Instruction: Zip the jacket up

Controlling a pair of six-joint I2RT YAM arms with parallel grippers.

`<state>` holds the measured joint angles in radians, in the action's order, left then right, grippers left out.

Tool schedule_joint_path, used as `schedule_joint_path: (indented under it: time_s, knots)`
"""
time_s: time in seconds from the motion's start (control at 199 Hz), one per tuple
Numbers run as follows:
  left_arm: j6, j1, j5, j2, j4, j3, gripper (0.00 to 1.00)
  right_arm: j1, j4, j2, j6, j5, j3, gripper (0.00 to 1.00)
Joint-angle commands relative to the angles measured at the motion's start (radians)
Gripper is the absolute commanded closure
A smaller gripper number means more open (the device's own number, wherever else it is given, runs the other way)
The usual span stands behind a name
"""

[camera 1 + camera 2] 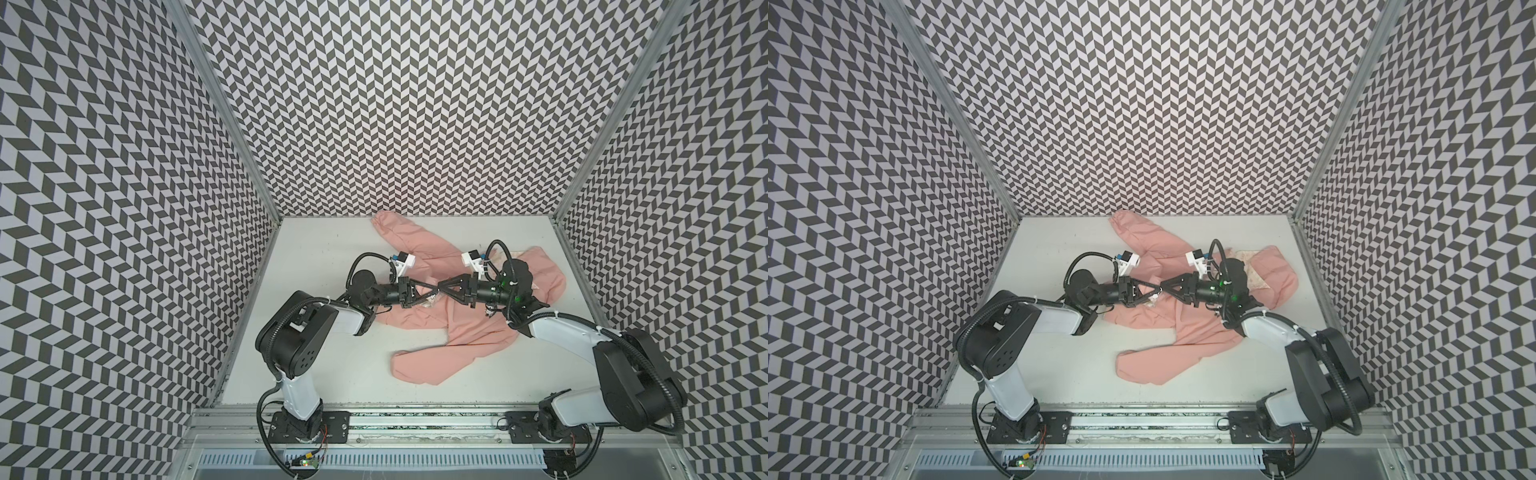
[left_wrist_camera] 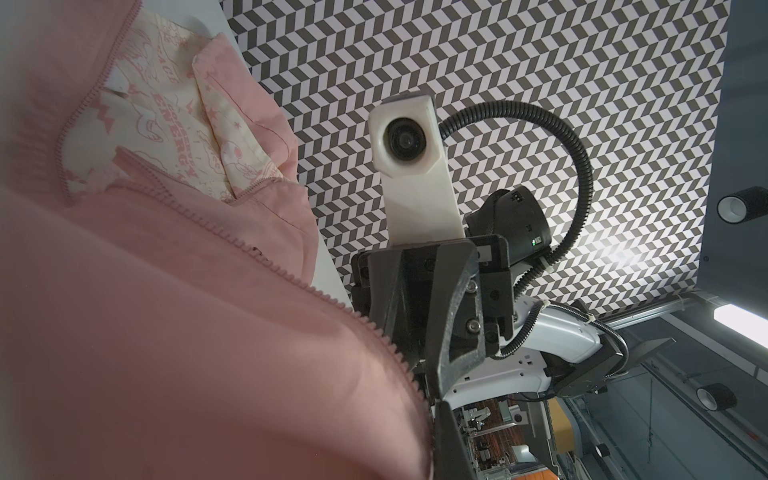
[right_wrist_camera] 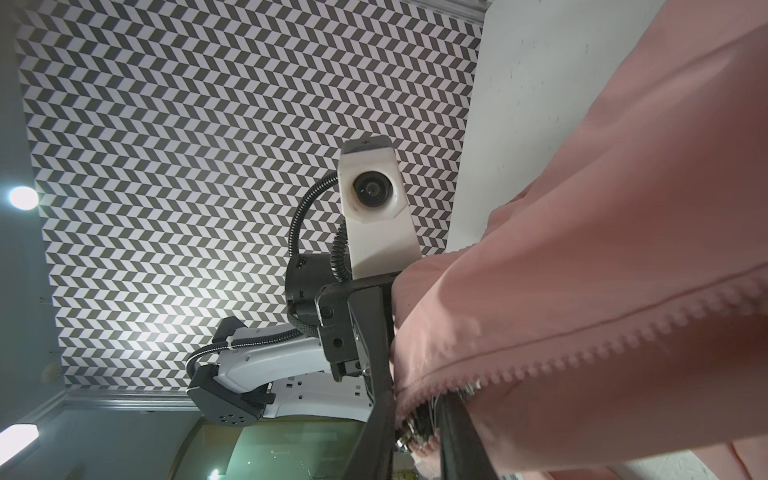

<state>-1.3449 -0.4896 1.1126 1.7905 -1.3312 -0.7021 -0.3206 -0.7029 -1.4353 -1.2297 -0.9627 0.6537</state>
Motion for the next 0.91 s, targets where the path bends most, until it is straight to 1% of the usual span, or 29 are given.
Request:
schedule_joint_path:
  time_s: [0.0, 0.136, 0.247, 0.373, 0.443, 0.484, 0.544, 0.569, 0.61, 0.665, 0.725, 0.806, 0.902]
  knots:
    - [-0.024, 0.000, 0.026, 0.013, -0.077, -0.031, 1.00, -0.005, -0.145, -0.012, -0.062, -0.025, 0.010, 0.82]
    - [-0.028, 0.000, 0.024, 0.014, -0.083, -0.031, 1.00, -0.007, -0.234, -0.022, -0.121, -0.030, -0.013, 0.84]
    - [-0.028, 0.000, 0.023, 0.015, -0.083, -0.031, 1.00, -0.006, -0.269, -0.020, -0.146, -0.030, -0.036, 0.85]
    - [-0.028, 0.000, 0.015, 0.014, -0.083, -0.023, 1.00, -0.006, -0.269, -0.012, -0.138, -0.027, -0.056, 0.87]
    - [-0.016, 0.002, -0.003, 0.009, -0.073, -0.001, 1.00, -0.005, -0.227, 0.007, -0.103, -0.022, -0.068, 0.87]
    - [0.003, 0.004, -0.019, 0.008, -0.044, 0.018, 1.00, -0.003, -0.172, 0.022, -0.068, -0.018, -0.074, 0.87]
    - [0.046, 0.004, -0.056, 0.001, 0.027, 0.055, 1.00, 0.000, -0.044, 0.054, 0.019, -0.004, -0.077, 0.87]
    - [0.070, 0.001, -0.073, -0.002, 0.062, 0.073, 1.00, 0.001, 0.048, 0.071, 0.059, 0.007, -0.074, 0.86]
    - [0.106, -0.002, -0.105, -0.007, 0.118, 0.103, 1.00, 0.002, 0.192, 0.106, 0.168, 0.032, -0.063, 0.87]
    - [0.147, -0.009, -0.147, -0.009, 0.179, 0.141, 1.00, 0.001, 0.429, 0.155, 0.312, 0.100, -0.040, 0.86]
    - [0.176, -0.015, -0.195, -0.002, 0.224, 0.178, 1.00, 0.002, 0.598, 0.199, 0.421, 0.174, -0.025, 0.86]
    - [0.193, -0.020, -0.246, 0.026, 0.257, 0.215, 1.00, 0.002, 0.703, 0.235, 0.495, 0.233, -0.025, 0.86]
    - [0.181, -0.023, -0.281, 0.090, 0.222, 0.238, 1.00, 0.002, 0.727, 0.241, 0.517, 0.246, -0.037, 0.86]
